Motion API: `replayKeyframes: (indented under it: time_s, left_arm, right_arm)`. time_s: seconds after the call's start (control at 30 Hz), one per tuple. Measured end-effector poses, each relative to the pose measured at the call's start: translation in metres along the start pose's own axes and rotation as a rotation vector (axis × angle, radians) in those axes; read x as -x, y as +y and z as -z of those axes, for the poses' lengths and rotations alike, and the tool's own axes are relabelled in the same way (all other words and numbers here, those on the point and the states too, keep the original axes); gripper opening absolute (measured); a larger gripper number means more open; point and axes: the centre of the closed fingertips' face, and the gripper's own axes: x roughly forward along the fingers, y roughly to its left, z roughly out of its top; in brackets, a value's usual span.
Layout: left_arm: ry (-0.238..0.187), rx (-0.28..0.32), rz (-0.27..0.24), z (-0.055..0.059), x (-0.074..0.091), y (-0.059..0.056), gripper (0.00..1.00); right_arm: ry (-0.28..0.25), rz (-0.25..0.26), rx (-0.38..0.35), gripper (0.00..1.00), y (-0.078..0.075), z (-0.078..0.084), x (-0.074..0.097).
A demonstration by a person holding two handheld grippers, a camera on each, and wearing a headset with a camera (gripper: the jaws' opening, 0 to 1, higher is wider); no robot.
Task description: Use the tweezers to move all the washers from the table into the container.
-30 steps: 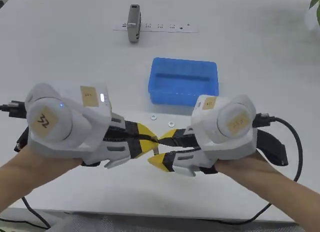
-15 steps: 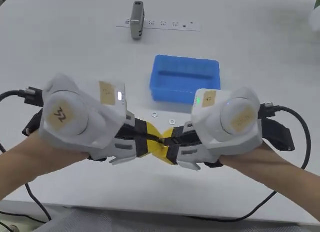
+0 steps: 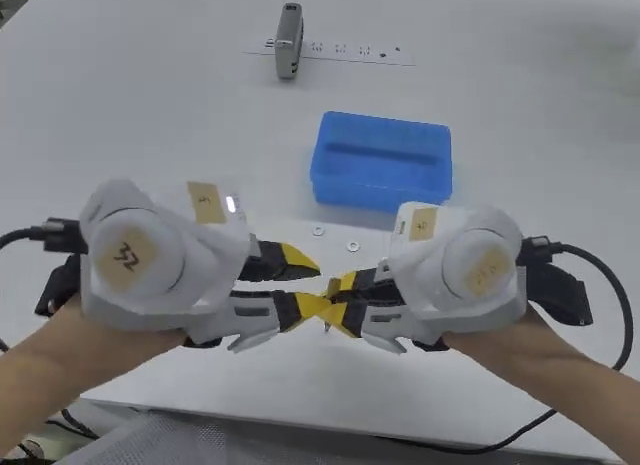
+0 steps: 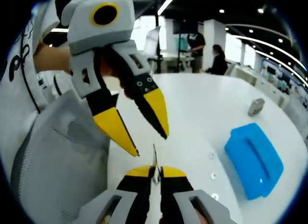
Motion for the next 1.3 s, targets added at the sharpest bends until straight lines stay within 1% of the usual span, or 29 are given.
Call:
replayKeyframes:
  time_s: [0.07, 0.1, 0.13, 0.17, 0.2, 0.23, 0.27, 0.3, 0.33, 0.4, 0.43, 0.47, 0.53, 0.57, 0.6, 0.67, 0.73, 0.77, 0.8, 0.83, 0.9, 0.97, 1.0, 1.07, 1.1, 1.13, 1.17, 1.2, 1.3]
  left_arm:
    - [-0.020, 0.075, -0.084, 0.006, 0.012, 0.008, 0.22]
    - [-0.015, 0.142, -0.125, 0.013, 0.019, 0.010, 0.26]
    - [-0.025, 0.156, -0.135, 0.015, 0.023, 0.010, 0.30]
    - [-0.041, 0.174, -0.174, 0.016, 0.028, 0.013, 0.31]
    - [-0.050, 0.180, -0.217, 0.019, 0.033, 0.018, 0.32]
    - [-0.054, 0.192, -0.243, 0.021, 0.037, 0.020, 0.34]
    - [-0.044, 0.216, -0.293, 0.028, 0.042, 0.023, 0.42]
    - [-0.039, 0.230, -0.323, 0.032, 0.046, 0.025, 0.46]
    - [-0.051, 0.228, -0.342, 0.032, 0.048, 0.026, 0.46]
    - [-0.082, 0.244, -0.393, 0.032, 0.054, 0.028, 0.46]
    - [-0.083, 0.237, -0.437, 0.034, 0.056, 0.032, 0.50]
    - [-0.085, 0.223, -0.469, 0.034, 0.058, 0.035, 0.60]
    - [-0.083, 0.214, -0.532, 0.036, 0.059, 0.038, 0.75]
    - [-0.081, 0.216, -0.540, 0.037, 0.057, 0.037, 0.82]
    - [-0.074, 0.220, -0.556, 0.040, 0.056, 0.036, 0.84]
    - [-0.070, 0.209, -0.592, 0.044, 0.056, 0.034, 0.87]
    - [-0.083, 0.205, -0.601, 0.046, 0.053, 0.031, 0.87]
    - [-0.084, 0.188, -0.613, 0.047, 0.052, 0.031, 0.87]
    - [-0.070, 0.136, -0.640, 0.047, 0.053, 0.036, 0.86]
    - [-0.043, 0.104, -0.648, 0.048, 0.052, 0.037, 0.85]
    - [-0.072, 0.146, -0.626, 0.047, 0.050, 0.034, 0.87]
    - [-0.071, 0.158, -0.622, 0.047, 0.049, 0.035, 0.89]
    - [-0.066, 0.158, -0.623, 0.048, 0.049, 0.035, 0.88]
    - [-0.056, 0.137, -0.627, 0.049, 0.048, 0.034, 0.89]
    - [-0.048, 0.127, -0.625, 0.050, 0.046, 0.033, 0.90]
    - [-0.039, 0.121, -0.626, 0.051, 0.045, 0.033, 0.90]
    - [-0.016, 0.114, -0.634, 0.054, 0.045, 0.034, 0.89]
    - [0.021, 0.097, -0.652, 0.059, 0.047, 0.036, 0.89]
    - [0.006, 0.101, -0.653, 0.057, 0.047, 0.036, 0.90]
  right_arm:
    - [-0.032, 0.018, -0.068, 0.02, -0.004, -0.002, 0.004]
    - [-0.057, 0.032, -0.102, 0.02, -0.009, -0.004, 0.006]
    - [-0.069, 0.040, -0.122, 0.02, -0.013, -0.005, 0.007]
    - [-0.079, 0.054, -0.141, 0.02, -0.019, -0.007, 0.009]
    - [-0.083, 0.060, -0.145, 0.02, -0.022, -0.007, 0.010]
    - [-0.093, 0.073, -0.155, 0.02, -0.025, -0.010, 0.012]
    - [-0.110, 0.092, -0.168, 0.02, -0.032, -0.013, 0.015]
    - [-0.124, 0.104, -0.182, 0.02, -0.038, -0.016, 0.018]
    - [-0.131, 0.110, -0.191, 0.02, -0.042, -0.018, 0.019]
    - [-0.149, 0.130, -0.210, 0.02, -0.054, -0.022, 0.021]
    - [-0.156, 0.137, -0.214, 0.02, -0.057, -0.025, 0.022]
    - [-0.164, 0.146, -0.221, 0.02, -0.063, -0.028, 0.023]
    - [-0.173, 0.159, -0.224, 0.02, -0.071, -0.032, 0.023]
    - [-0.174, 0.163, -0.223, 0.03, -0.073, -0.034, 0.023]
    - [-0.177, 0.173, -0.220, 0.03, -0.075, -0.037, 0.022]
    - [-0.180, 0.187, -0.209, 0.03, -0.081, -0.041, 0.021]
    - [-0.181, 0.197, -0.204, 0.03, -0.086, -0.043, 0.018]
    - [-0.178, 0.203, -0.201, 0.03, -0.090, -0.043, 0.015]
    - [-0.175, 0.205, -0.201, 0.03, -0.092, -0.042, 0.014]
    - [-0.172, 0.208, -0.202, 0.03, -0.096, -0.042, 0.012]
    - [-0.171, 0.214, -0.203, 0.03, -0.098, -0.043, 0.009]
    - [-0.170, 0.211, -0.209, 0.03, -0.102, -0.042, 0.005]
    - [-0.169, 0.210, -0.211, 0.03, -0.104, -0.042, 0.003]
    - [-0.150, 0.217, -0.194, 0.03, -0.107, -0.041, -0.001]
    - [-0.146, 0.223, -0.189, 0.03, -0.114, -0.039, -0.002]
    - [-0.144, 0.221, -0.188, 0.03, -0.114, -0.040, -0.004]
    - [-0.141, 0.219, -0.191, 0.03, -0.115, -0.041, -0.007]
    - [-0.141, 0.218, -0.192, 0.03, -0.116, -0.041, -0.008]
    - [-0.134, 0.216, -0.182, 0.03, -0.119, -0.041, -0.013]
